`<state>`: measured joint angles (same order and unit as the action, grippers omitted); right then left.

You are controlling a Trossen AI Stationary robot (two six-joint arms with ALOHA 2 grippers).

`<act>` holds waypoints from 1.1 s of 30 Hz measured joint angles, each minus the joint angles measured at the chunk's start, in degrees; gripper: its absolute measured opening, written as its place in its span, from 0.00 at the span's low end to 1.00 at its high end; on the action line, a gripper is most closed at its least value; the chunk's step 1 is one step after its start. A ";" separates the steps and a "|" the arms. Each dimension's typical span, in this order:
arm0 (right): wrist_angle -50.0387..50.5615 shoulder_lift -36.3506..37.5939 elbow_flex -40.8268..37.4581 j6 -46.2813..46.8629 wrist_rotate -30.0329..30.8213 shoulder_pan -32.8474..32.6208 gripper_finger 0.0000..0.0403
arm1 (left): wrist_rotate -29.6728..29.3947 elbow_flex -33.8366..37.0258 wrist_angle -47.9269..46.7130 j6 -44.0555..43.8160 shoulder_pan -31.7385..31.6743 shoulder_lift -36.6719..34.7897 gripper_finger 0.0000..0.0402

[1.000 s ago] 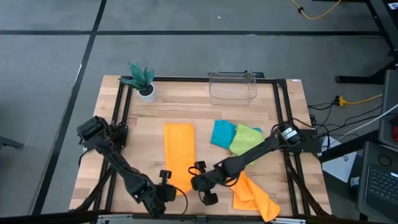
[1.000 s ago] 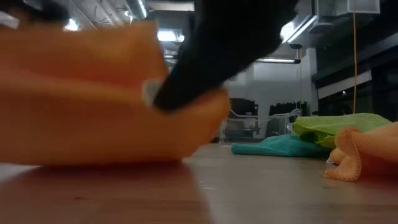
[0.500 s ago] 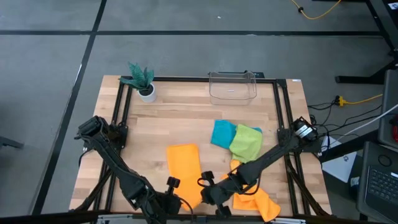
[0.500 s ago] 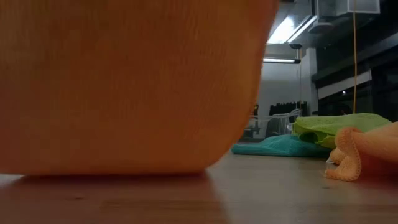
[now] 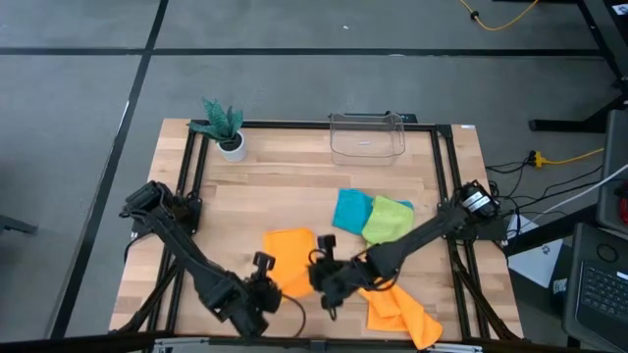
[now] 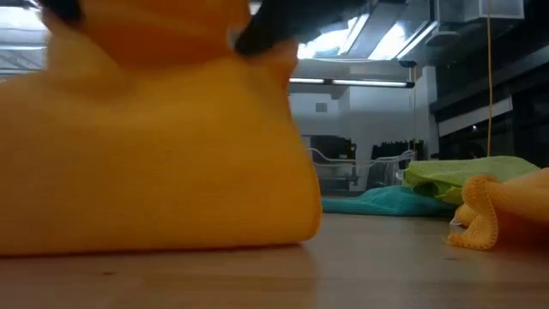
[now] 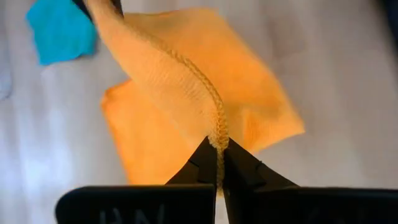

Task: Fold microfiber towels
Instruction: Fold the top orange microfiber towel

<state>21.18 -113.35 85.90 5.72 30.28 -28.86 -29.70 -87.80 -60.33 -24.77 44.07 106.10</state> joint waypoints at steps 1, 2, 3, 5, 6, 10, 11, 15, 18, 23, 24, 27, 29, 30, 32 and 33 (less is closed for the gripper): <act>0.06 -0.52 -0.04 0.00 0.44 0.89 0.01 | -0.49 0.77 -0.13 0.57 -0.75 0.00 0.00; 0.03 -1.15 -0.08 -0.05 0.48 1.75 0.01 | -0.63 1.64 -0.24 1.26 -1.50 0.00 0.00; -0.05 -1.82 -0.10 -0.11 0.47 2.65 0.01 | -0.63 2.52 -0.44 1.48 -2.24 0.00 0.00; -0.07 -2.83 -0.14 -0.15 0.53 4.25 0.01 | -0.63 4.37 -0.85 1.40 -3.84 0.00 0.00; -0.43 -3.37 -0.14 -0.17 0.62 4.97 0.01 | -0.67 5.37 -0.82 1.35 -4.52 0.00 0.00; -1.21 -5.67 -0.14 -1.55 0.74 7.52 0.01 | -1.06 7.58 -3.23 1.37 -6.24 -0.06 0.00; -1.94 -6.18 -0.14 -1.83 0.73 8.09 0.01 | -1.12 8.01 -3.78 1.35 -6.59 -0.07 0.00; -3.30 -7.70 -0.14 -2.46 -0.21 10.04 0.01 | -1.23 9.73 -3.95 1.39 -8.10 -0.09 0.00; -3.43 -8.47 -0.14 -1.65 -0.36 10.81 0.01 | -1.02 11.56 -2.91 1.35 -9.10 -0.09 0.00; -3.66 -8.58 -0.14 0.62 -0.38 11.12 0.07 | -0.80 14.55 -2.55 0.92 -10.90 -0.09 0.03; -3.67 -8.58 -0.14 1.15 -0.30 11.12 0.08 | -0.82 15.03 -2.42 0.92 -11.33 -0.09 0.05; -3.66 -8.58 -0.14 1.23 -0.04 11.12 0.10 | -0.80 15.66 -2.27 0.92 -12.43 -0.09 0.11; -3.56 -8.58 -0.14 1.00 0.00 11.19 0.10 | -0.84 15.66 -2.17 0.90 -13.10 -0.09 0.16; -3.50 -8.58 -0.14 0.99 0.03 11.25 0.11 | -0.84 15.66 -2.17 0.94 -13.39 -0.09 0.18; -3.46 -8.58 -0.14 1.19 0.03 11.33 0.11 | -0.91 15.66 -2.15 0.92 -13.76 -0.09 0.23; -3.46 -8.58 -0.14 1.27 0.03 11.45 0.12 | -0.88 15.66 -2.16 0.92 -13.89 -0.09 0.25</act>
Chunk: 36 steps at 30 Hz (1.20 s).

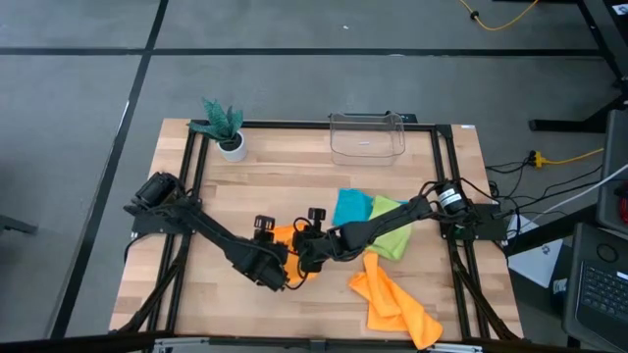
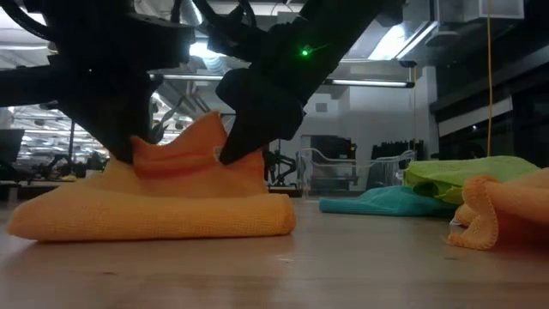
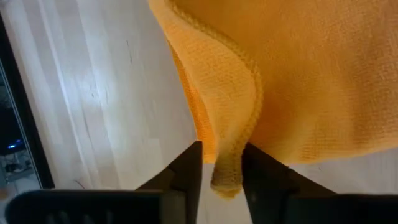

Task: Fold microfiber towels
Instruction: Fold the top orange microfiber towel

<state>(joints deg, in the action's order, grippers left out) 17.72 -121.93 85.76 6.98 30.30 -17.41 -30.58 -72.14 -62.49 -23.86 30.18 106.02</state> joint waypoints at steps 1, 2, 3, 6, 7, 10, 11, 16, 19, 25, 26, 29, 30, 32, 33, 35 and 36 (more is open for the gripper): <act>0.00 0.00 0.00 0.36 0.00 0.05 0.13 | -0.01 0.00 0.01 0.00 -0.11 0.00 0.27; 0.00 0.00 0.00 1.20 0.02 0.18 0.15 | -0.02 0.00 0.00 -0.03 -0.25 0.00 0.29; 0.02 0.00 0.00 1.94 -0.04 0.34 0.17 | -0.14 0.00 0.02 -0.04 -0.38 0.00 0.30; 0.32 0.00 0.00 3.28 -0.26 1.04 0.24 | -0.84 0.00 0.01 -0.07 -0.70 0.00 0.35; 0.39 0.00 0.00 3.23 -0.25 1.22 0.27 | -1.23 0.00 0.00 -0.04 -0.74 0.00 0.36; 0.43 0.00 0.00 3.20 -0.26 1.90 0.36 | -2.97 0.00 -0.03 -0.04 -0.73 0.00 0.40; 0.62 0.00 0.00 3.19 -0.27 2.10 0.39 | -3.26 0.00 -0.04 -0.04 -0.73 0.00 0.40; 1.42 0.08 0.00 3.19 0.02 2.71 0.49 | -3.40 0.00 -1.90 -1.34 -0.65 0.00 0.41; 2.34 0.36 0.16 4.43 -0.14 2.73 0.50 | -2.61 0.00 -3.74 -5.36 -0.27 0.00 0.41; 19.08 0.72 7.49 10.14 -6.74 2.45 0.51 | 4.70 0.00 -6.26 -12.85 1.70 0.00 0.41; 22.33 0.76 8.78 11.63 -8.30 2.26 0.51 | 6.63 0.00 -6.17 -14.32 2.21 0.00 0.41; 31.10 0.83 11.66 14.88 -10.92 0.69 0.51 | 11.63 0.00 -6.04 -18.21 4.31 0.00 0.41; 34.49 0.83 12.70 15.51 -10.92 -0.16 0.51 | 12.92 0.00 -6.04 -19.62 5.26 0.00 0.41; 40.67 0.87 14.34 17.53 -10.98 -2.15 0.51 | 15.65 0.00 -5.11 -22.61 7.46 0.00 0.41; 43.47 0.92 14.72 19.61 -11.10 -3.21 0.51 | 16.98 0.00 -3.84 -24.84 8.67 0.00 0.41; 48.07 0.92 14.86 24.68 -12.56 -5.50 0.51 | 18.51 0.00 1.55 -28.33 11.34 0.01 0.41; 49.19 0.92 14.83 26.25 -13.18 -6.65 0.51 | 18.47 0.00 5.11 -29.49 12.82 0.02 0.41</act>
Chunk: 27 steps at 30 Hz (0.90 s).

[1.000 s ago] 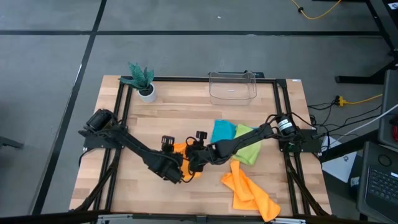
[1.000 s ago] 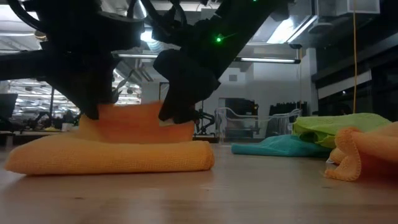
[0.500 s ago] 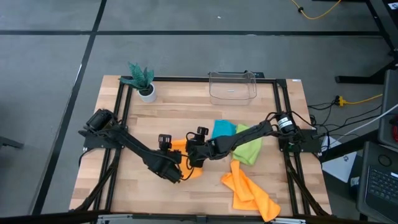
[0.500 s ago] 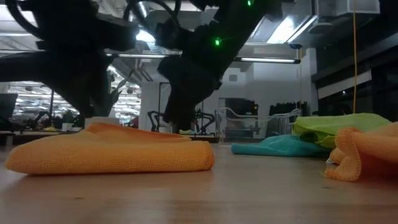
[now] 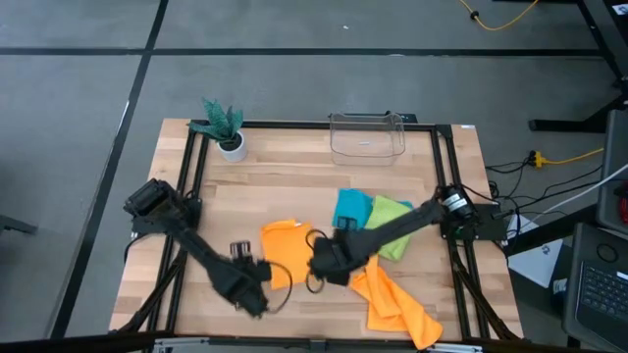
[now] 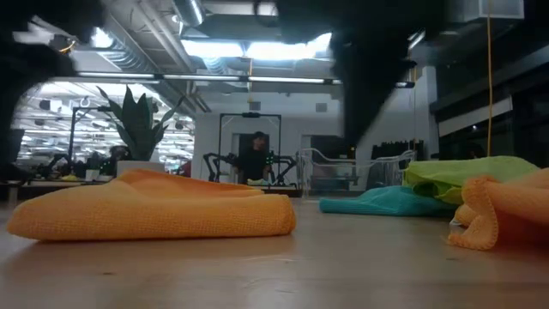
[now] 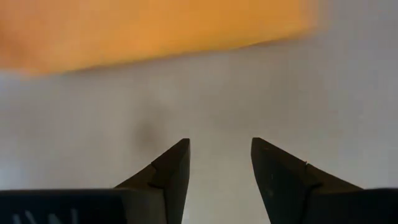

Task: Fold microfiber towels
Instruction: Fold the top orange microfiber towel

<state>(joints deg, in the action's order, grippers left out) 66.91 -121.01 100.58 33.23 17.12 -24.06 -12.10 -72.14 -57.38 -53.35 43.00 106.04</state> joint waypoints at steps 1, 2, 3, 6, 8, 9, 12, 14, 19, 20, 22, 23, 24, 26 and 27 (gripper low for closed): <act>-0.22 0.00 -0.24 0.75 -0.22 -1.13 0.51 | -0.26 0.00 3.59 -0.43 1.40 0.00 0.41; -1.32 0.04 -0.72 0.79 -0.28 -2.25 0.51 | -0.90 0.00 7.38 -0.35 2.57 0.00 0.41; -2.67 0.04 -1.28 0.45 -0.30 -3.17 0.51 | -2.20 0.00 11.31 -0.04 3.66 0.00 0.41; -8.79 -0.07 -2.41 -4.58 -0.49 -5.33 0.51 | -9.32 -0.02 18.59 0.87 5.70 0.02 0.41; -15.40 -0.04 -3.57 -10.91 0.61 -6.28 0.51 | -13.56 -0.04 20.25 3.42 6.14 0.34 0.41; -19.93 -0.04 -4.71 -14.30 1.57 -6.59 0.51 | -14.86 -0.04 20.37 4.66 6.09 0.73 0.41; -32.40 -0.04 -9.22 -22.54 2.02 -6.75 0.51 | -15.41 -0.04 20.65 8.57 5.10 3.16 0.41; -38.24 -0.04 -12.41 -25.83 1.42 -6.32 0.51 | -15.35 -0.04 20.72 10.23 4.14 4.89 0.41; -47.34 -0.07 -17.18 -27.69 1.24 -3.97 0.51 | -15.76 -0.04 20.34 10.43 1.84 6.21 0.41; -48.35 -0.07 -17.87 -27.59 0.96 -3.45 0.51 | -15.86 -0.03 20.37 10.45 1.50 6.21 0.41; -49.70 -0.07 -19.10 -27.33 -1.09 -2.51 0.51 | -15.80 -0.03 20.36 10.45 0.92 6.21 0.41; -50.25 -0.07 -19.75 -27.01 -2.21 -2.12 0.51 | -15.41 -0.02 20.34 10.46 0.70 6.21 0.41; -51.14 -0.07 -20.56 -26.22 -3.12 -1.84 0.51 | -14.99 -0.02 20.35 10.45 0.53 6.21 0.41; -52.79 -0.07 -22.39 -25.73 -3.71 -1.46 0.51 | -14.10 -0.02 20.32 10.45 0.44 6.21 0.41; -52.88 -0.07 -23.06 -25.36 -3.73 -1.44 0.51 | -13.92 -0.02 20.34 10.45 0.49 6.21 0.41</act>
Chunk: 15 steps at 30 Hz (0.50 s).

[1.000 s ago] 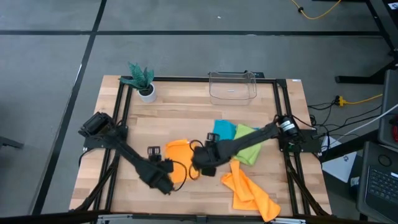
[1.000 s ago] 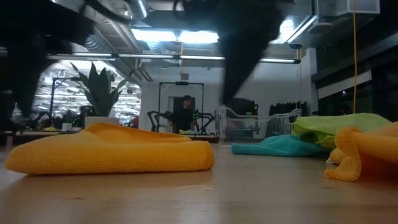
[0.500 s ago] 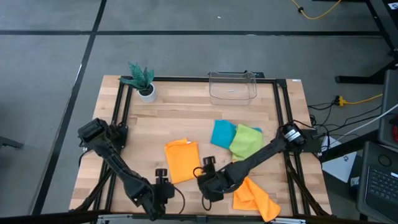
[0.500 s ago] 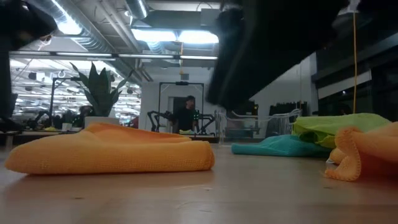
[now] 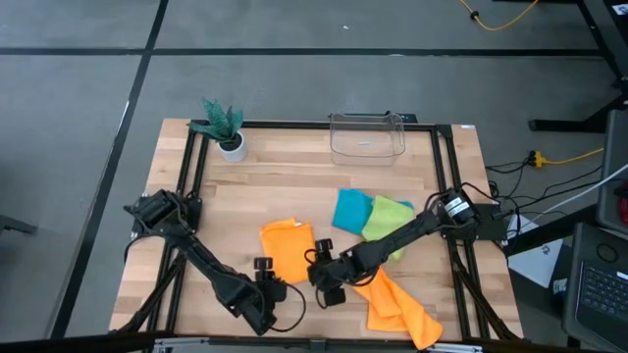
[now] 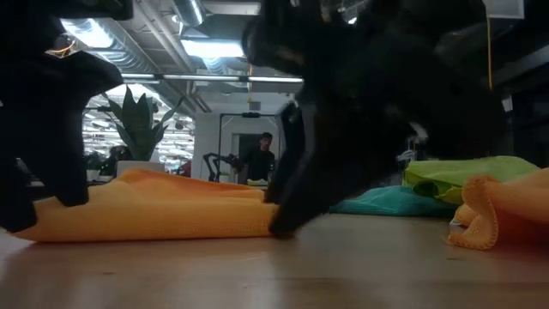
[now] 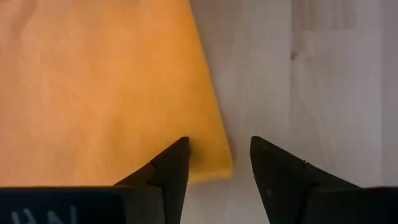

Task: Fold microfiber towels
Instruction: Fold the top orange microfiber towel

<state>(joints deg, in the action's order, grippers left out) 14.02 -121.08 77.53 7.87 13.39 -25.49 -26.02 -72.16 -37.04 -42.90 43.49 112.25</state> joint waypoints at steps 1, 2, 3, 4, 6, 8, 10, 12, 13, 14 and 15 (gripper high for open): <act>-0.34 0.00 -0.36 0.71 0.02 0.00 0.51 | 0.04 0.00 0.02 0.01 0.01 0.00 0.41; -0.75 0.07 -0.88 1.03 0.04 0.05 0.51 | 0.05 0.00 0.01 0.01 0.02 0.00 0.41; -1.23 0.10 -1.40 1.45 0.04 0.06 0.51 | 0.09 0.00 0.01 -0.01 0.06 0.00 0.41; -1.75 0.17 -1.79 1.63 0.10 0.06 0.51 | 0.11 0.09 0.12 -0.03 0.05 0.00 0.41; -2.80 0.22 -2.33 2.09 0.09 0.06 0.51 | 0.09 0.61 0.47 -0.27 0.01 -0.02 0.41; -3.93 0.22 -2.77 2.07 0.09 0.06 0.51 | 0.11 1.62 0.88 -0.45 0.01 -0.02 0.41; -4.09 0.22 -2.81 2.07 0.09 0.06 0.51 | 0.09 3.06 2.61 -0.59 0.01 -0.05 0.41; -4.15 0.22 -2.81 2.06 0.09 0.06 0.51 | 0.26 4.52 4.79 -0.66 0.01 -0.38 0.41; -4.15 0.22 -2.81 2.07 0.08 0.06 0.51 | 0.31 5.18 5.81 -0.81 0.01 -0.49 0.41; -4.15 0.22 -2.81 2.11 0.06 0.06 0.51 | 0.27 5.82 6.65 -1.48 0.04 -0.56 0.41; -4.15 0.22 -2.81 2.13 0.04 0.06 0.51 | 0.23 6.49 7.36 -2.19 0.06 -0.57 0.41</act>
<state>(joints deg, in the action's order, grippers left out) 9.87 -120.86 74.72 10.00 13.43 -25.43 -25.79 -65.67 -29.68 -45.09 43.55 111.68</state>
